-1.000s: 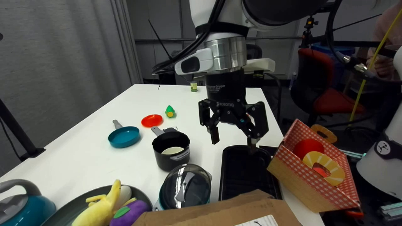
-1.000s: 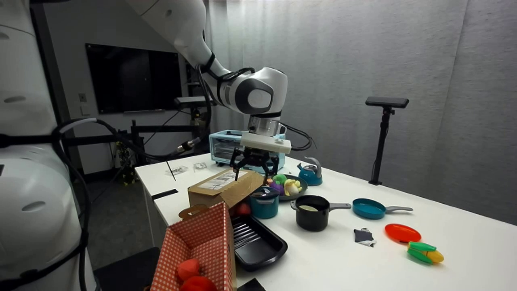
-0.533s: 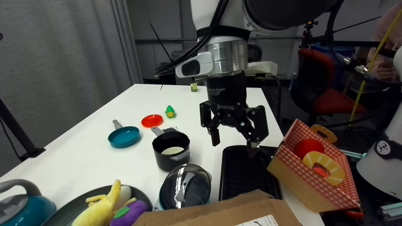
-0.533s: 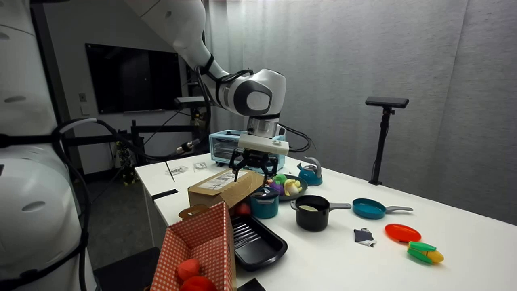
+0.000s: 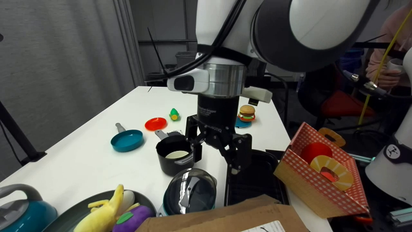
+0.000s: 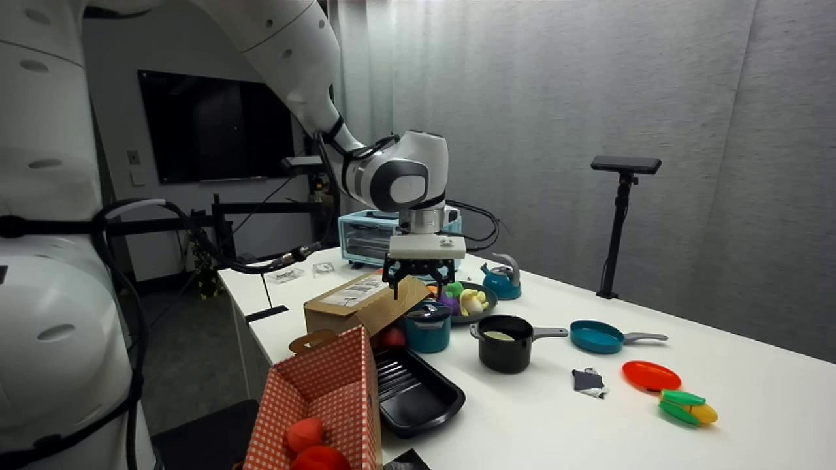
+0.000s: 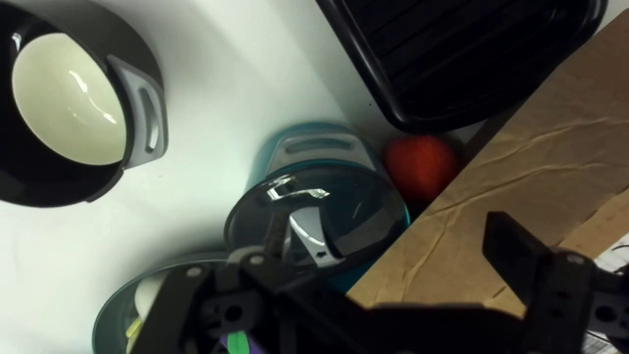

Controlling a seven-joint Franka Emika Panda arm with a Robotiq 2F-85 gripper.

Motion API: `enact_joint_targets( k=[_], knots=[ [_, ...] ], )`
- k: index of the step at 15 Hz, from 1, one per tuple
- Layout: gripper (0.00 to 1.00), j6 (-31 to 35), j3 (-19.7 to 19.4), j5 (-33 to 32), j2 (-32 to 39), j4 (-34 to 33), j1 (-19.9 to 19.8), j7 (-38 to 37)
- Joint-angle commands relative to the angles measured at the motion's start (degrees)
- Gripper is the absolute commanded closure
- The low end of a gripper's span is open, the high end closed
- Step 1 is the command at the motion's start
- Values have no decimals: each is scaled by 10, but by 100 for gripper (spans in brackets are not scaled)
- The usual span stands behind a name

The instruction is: Remove the lid from the blue pot and place it on the black pot

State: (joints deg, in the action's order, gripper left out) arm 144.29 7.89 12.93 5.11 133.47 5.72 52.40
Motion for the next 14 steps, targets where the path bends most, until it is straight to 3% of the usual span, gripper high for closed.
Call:
enact_joint_targets(
  k=[1, 7, 14],
  knots=[
    [0, 66, 16, 11, 28, 2, -1, 17],
    [0, 132, 46, 14, 59, -9, -15, 28],
    [0, 140, 55, 8, 66, -20, -29, 36]
  ],
)
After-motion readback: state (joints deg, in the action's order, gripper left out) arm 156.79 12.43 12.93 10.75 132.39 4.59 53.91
